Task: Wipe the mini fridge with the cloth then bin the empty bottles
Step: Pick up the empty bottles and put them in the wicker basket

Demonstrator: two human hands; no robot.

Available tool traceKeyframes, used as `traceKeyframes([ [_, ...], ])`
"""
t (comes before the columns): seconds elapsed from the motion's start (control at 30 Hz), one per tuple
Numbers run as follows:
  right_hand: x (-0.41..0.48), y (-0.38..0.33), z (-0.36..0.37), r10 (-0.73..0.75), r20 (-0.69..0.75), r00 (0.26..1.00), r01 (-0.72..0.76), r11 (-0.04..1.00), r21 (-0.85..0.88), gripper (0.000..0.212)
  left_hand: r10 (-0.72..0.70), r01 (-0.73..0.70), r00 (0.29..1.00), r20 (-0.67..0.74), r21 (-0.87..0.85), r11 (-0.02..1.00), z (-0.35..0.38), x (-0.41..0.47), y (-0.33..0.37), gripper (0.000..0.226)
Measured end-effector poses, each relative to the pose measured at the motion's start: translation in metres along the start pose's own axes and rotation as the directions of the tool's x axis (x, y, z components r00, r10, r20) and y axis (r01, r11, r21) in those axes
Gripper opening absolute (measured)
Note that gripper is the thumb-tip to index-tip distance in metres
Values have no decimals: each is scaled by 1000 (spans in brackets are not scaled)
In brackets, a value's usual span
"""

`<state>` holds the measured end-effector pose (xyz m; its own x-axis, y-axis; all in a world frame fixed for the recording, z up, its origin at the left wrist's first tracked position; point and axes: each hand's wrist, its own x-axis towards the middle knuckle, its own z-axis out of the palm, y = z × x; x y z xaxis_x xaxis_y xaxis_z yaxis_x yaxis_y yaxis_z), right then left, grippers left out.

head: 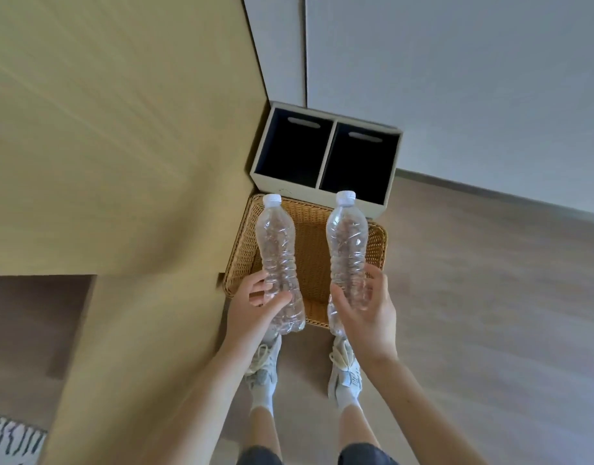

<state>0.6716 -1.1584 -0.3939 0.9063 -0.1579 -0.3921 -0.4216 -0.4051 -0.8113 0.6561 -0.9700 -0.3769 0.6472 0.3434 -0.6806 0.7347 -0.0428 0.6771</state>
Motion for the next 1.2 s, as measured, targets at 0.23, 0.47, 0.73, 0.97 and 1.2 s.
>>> traceKeyframes([
  [0.23,80,119,95,45,-5,999,-45,998,-45,57,-4,3,999,46,26,1000,39,138,-96,61],
  [0.47,141,234,212,163,-58,985,-159,985,64,58,-30,19,997,75,141,990,47,265,-179,58],
  [0.73,183,311,299,153,-36,988,-149,984,101,64,7,-31,995,97,242,970,46,365,-247,55],
  [0.97,195,344,340,186,-39,982,-182,980,85,67,38,-70,993,116,289,955,48,404,-289,60],
  [1.2,202,349,348,200,0,980,-200,980,-16,71,17,-50,992,125,266,963,54,416,-301,65],
])
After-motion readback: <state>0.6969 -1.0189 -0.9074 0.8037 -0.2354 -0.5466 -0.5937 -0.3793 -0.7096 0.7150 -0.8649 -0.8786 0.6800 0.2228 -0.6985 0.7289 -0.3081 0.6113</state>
